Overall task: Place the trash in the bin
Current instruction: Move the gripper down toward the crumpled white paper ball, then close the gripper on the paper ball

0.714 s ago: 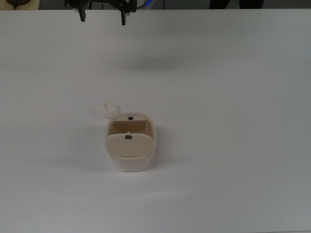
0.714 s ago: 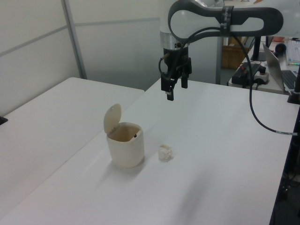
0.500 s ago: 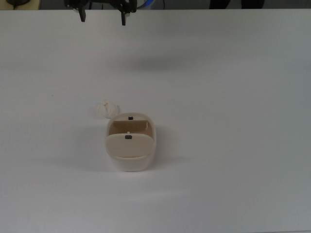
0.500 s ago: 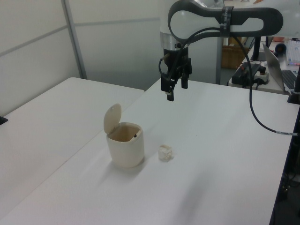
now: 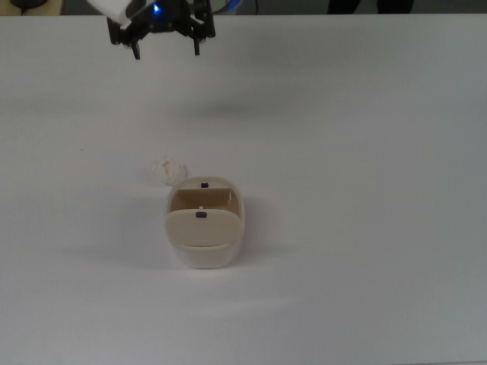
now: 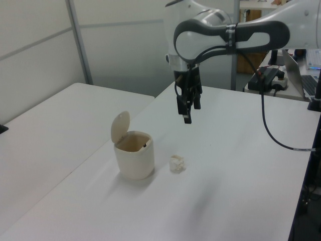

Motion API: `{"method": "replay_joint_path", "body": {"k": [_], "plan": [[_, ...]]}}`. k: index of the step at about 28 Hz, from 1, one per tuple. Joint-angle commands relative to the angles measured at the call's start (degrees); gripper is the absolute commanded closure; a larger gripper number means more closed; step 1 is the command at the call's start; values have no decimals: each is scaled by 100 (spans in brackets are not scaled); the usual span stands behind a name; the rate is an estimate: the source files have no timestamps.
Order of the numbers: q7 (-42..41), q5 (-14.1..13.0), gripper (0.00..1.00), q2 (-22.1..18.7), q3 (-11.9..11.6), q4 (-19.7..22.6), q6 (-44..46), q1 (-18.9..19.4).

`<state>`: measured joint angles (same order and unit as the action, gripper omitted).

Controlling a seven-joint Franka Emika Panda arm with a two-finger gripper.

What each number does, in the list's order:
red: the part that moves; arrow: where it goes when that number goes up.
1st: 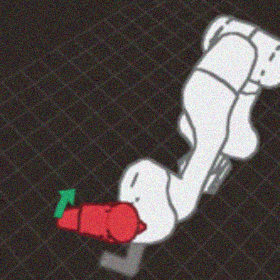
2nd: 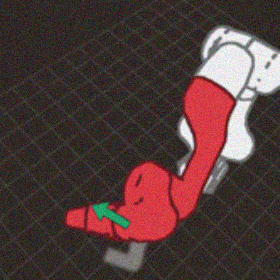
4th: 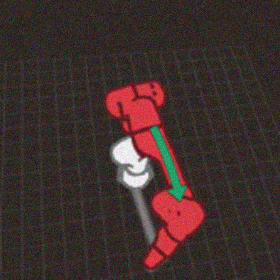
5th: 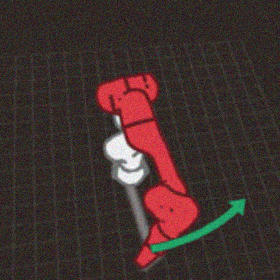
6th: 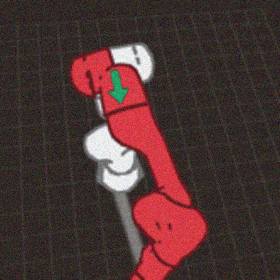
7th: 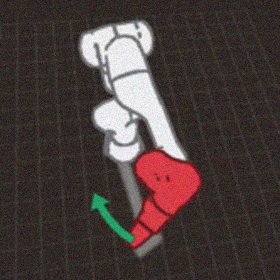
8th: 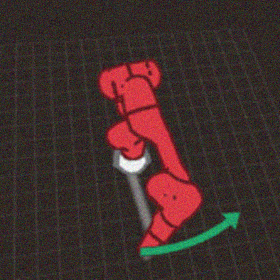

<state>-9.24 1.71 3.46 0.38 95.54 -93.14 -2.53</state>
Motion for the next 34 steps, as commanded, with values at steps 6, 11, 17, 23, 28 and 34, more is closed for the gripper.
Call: {"method": "replay_joint_path", "body": {"k": [6, 11, 17, 23, 28, 34], "plan": [[-341, 75, 0, 251, 6, 807, -1328, -212], [-429, 162, 0, 726, 6, 808, -1689, -221], [-464, 321, 0, 1183, 6, 790, -2154, -221], [-438, 522, 0, 1543, 6, 790, -2515, -221], [-429, 690, 0, 1842, 6, 790, -2954, -213], [-438, 681, 10, 2009, 15, 790, -3289, -195]]}}
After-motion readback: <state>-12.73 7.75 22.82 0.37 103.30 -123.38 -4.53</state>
